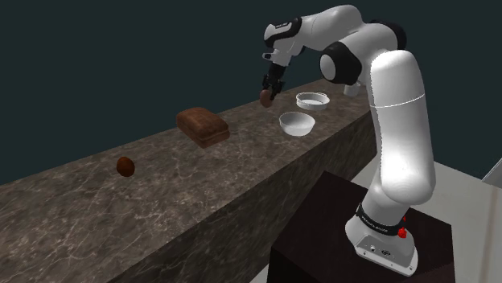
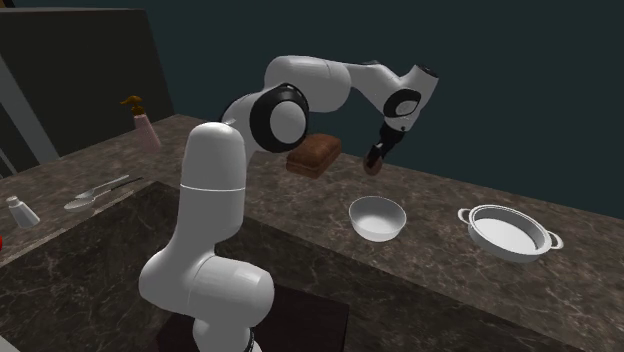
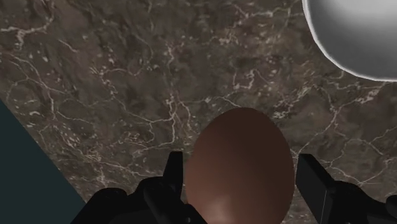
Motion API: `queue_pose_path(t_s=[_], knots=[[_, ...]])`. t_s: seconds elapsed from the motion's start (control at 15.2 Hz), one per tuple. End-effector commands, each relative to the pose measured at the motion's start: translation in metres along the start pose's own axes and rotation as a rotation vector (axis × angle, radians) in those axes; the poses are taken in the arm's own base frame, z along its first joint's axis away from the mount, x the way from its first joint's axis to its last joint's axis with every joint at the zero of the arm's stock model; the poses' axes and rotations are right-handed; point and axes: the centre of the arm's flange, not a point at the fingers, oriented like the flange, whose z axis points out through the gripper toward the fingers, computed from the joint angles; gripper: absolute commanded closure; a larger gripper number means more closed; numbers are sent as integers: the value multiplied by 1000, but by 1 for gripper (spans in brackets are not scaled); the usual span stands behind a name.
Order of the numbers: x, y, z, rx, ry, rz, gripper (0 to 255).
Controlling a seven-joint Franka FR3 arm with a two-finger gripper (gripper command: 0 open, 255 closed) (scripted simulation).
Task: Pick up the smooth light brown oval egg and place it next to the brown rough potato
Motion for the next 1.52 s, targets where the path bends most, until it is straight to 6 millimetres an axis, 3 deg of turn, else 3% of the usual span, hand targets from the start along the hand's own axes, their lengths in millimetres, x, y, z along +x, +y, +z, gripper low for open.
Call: queue_pose_path(t_s=[0.0, 1.45], knots=[[22, -3, 6, 0, 0, 0, 255], [293, -56, 98, 0, 0, 0, 255]])
